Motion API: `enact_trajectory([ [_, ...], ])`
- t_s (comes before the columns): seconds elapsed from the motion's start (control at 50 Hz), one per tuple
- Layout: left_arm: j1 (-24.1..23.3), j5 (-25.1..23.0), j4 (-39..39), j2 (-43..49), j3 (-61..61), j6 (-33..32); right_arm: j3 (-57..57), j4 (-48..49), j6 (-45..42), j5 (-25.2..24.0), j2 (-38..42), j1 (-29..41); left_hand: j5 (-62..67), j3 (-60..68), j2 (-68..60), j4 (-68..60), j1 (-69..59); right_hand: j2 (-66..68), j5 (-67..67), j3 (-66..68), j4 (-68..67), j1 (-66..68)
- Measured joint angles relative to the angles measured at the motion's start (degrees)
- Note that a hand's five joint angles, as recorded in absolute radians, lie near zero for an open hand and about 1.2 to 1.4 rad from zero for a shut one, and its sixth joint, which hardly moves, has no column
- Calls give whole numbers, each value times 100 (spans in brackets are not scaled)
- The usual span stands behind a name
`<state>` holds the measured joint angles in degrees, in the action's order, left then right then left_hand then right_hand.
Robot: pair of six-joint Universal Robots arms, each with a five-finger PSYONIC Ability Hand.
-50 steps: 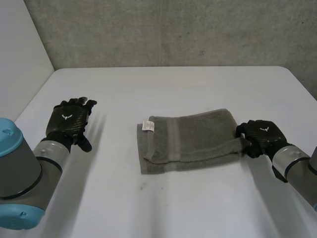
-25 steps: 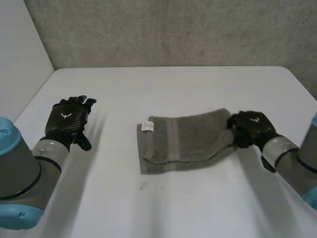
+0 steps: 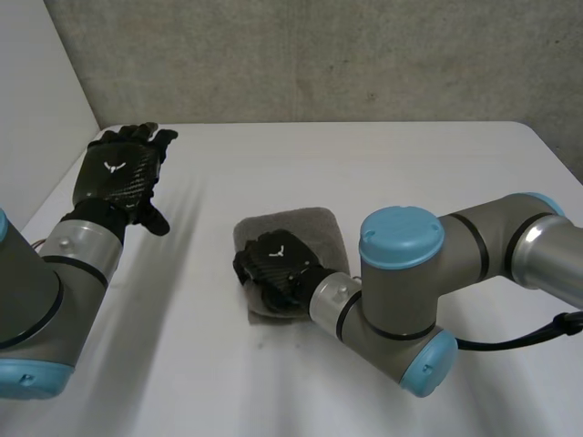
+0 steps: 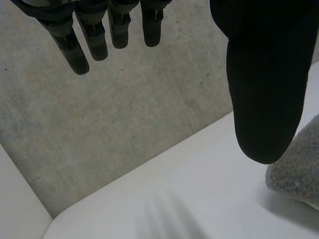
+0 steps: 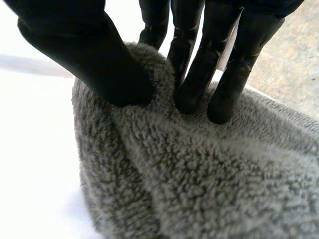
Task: Fold the towel.
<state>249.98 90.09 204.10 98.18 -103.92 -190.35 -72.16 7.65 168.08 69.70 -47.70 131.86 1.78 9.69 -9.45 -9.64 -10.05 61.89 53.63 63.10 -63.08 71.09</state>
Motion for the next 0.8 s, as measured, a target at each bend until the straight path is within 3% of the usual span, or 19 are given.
enact_trajectory([
  [0.06, -42, 0, -2, 73, 126, 34, -49, -20, 4, 50, -87, -6, 0, 0, 0, 0, 0, -1456, -1540, -1584, 1583, -1778],
  [0.08, -76, -1, -7, 135, 225, 69, -121, -21, 40, 89, -234, -21, 0, 0, 0, 0, 0, -2909, -3070, -3206, 3208, -3592],
  [0.14, -158, -1, -41, 288, 455, 164, -285, -18, 156, 201, -565, -65, 0, 0, 0, 0, 0, -4575, -4608, -4699, 4637, -5300],
  [0.18, -255, -1, -114, 445, 688, 276, -475, -17, 321, 372, -929, -150, 0, 0, 0, 0, 0, -4826, -4871, -4959, 4928, -5633],
  [0.36, -885, 15, -1027, 1292, 1831, 1104, -942, -32, 989, 1046, -1738, -688, 0, 0, 0, 0, 0, -5190, -5131, -5311, 5261, -6025],
  [0.44, -1064, 49, -1393, 1540, 2128, 1415, -977, -74, 1116, 1123, -1778, -840, 0, 0, 0, 0, 0, -5199, -5153, -5329, 5280, -6043],
  [0.46, -1265, 142, -1836, 1841, 2441, 1783, -954, -188, 1213, 1149, -1726, -1004, 0, 0, 0, 0, 0, -5199, -5131, -5329, 5281, -6049],
  [0.6, -1630, 550, -2515, 2585, 2841, 2306, -615, -700, 1289, 1100, -1136, -1244, 0, 0, 0, 0, 0, -5220, -5138, -5351, 5286, -6055],
  [0.8, -1690, 1060, -2558, 3132, 2814, 2152, -155, -1089, 1259, 878, -254, -1292, 0, 0, 0, 0, 0, -5220, -5138, -5351, 5286, -6057],
])
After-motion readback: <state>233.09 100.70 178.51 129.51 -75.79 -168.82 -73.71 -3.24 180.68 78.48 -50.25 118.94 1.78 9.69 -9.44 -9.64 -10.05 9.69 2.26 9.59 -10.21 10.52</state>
